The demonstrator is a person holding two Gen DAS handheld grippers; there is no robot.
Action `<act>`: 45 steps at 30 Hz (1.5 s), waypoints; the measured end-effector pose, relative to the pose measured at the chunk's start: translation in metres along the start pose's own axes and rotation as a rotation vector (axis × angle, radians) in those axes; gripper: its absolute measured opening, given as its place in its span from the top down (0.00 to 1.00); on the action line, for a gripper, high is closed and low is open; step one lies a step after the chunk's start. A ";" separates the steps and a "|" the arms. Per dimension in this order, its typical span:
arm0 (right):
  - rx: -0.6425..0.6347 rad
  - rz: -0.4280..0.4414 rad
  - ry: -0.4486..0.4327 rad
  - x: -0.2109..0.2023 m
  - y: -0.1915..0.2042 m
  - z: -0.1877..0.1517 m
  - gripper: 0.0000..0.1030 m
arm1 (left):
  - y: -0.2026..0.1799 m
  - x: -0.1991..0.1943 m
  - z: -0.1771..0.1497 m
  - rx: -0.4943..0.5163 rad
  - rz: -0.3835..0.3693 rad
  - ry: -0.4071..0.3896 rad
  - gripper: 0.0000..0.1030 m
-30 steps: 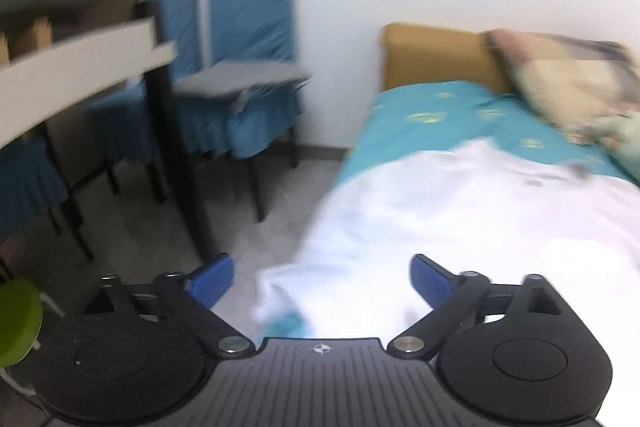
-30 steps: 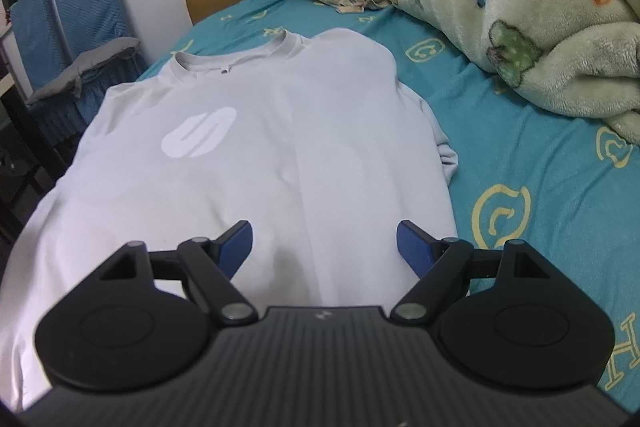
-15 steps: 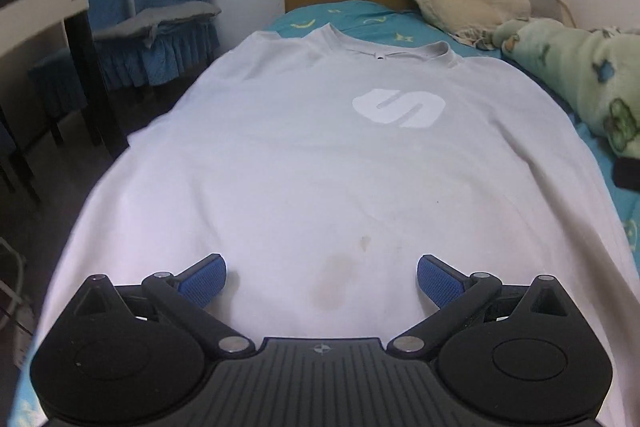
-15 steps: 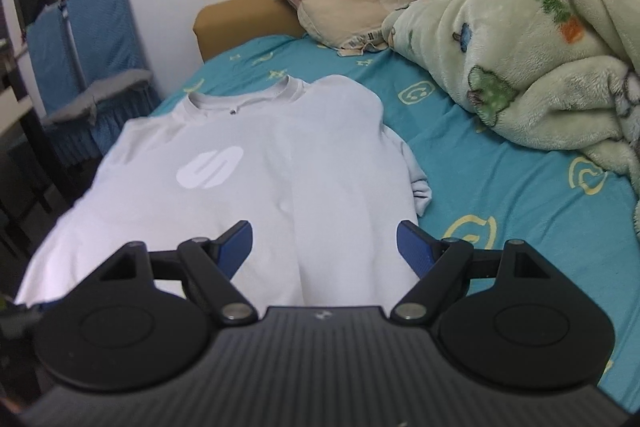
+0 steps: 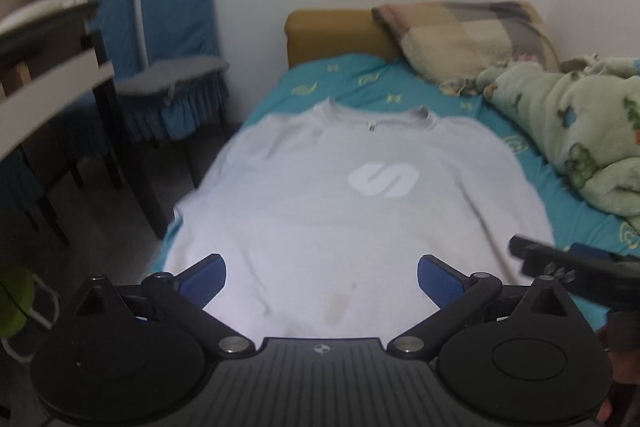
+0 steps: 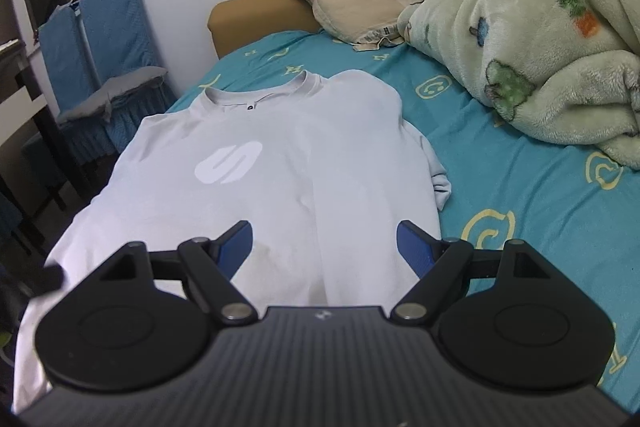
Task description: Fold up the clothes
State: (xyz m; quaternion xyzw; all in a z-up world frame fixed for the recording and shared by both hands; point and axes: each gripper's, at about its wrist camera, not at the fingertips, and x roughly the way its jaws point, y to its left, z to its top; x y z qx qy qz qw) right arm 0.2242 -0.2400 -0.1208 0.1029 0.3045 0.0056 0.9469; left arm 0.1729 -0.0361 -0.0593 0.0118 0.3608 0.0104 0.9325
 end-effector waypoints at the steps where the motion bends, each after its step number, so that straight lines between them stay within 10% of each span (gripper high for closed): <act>1: -0.003 -0.004 0.003 -0.001 0.001 0.000 0.22 | -0.002 -0.008 0.003 0.005 -0.013 -0.001 0.00; 9: 0.066 -0.038 0.038 0.007 -0.008 0.003 0.22 | -0.020 -0.042 0.007 0.050 -0.129 0.058 0.00; 27: 0.046 -0.061 0.071 0.013 -0.007 -0.004 0.22 | -0.014 -0.036 0.002 0.039 -0.119 0.141 0.00; 45: 0.385 -0.089 -0.081 0.109 -0.099 0.035 0.24 | 0.034 0.063 -0.030 -0.110 0.009 0.181 0.00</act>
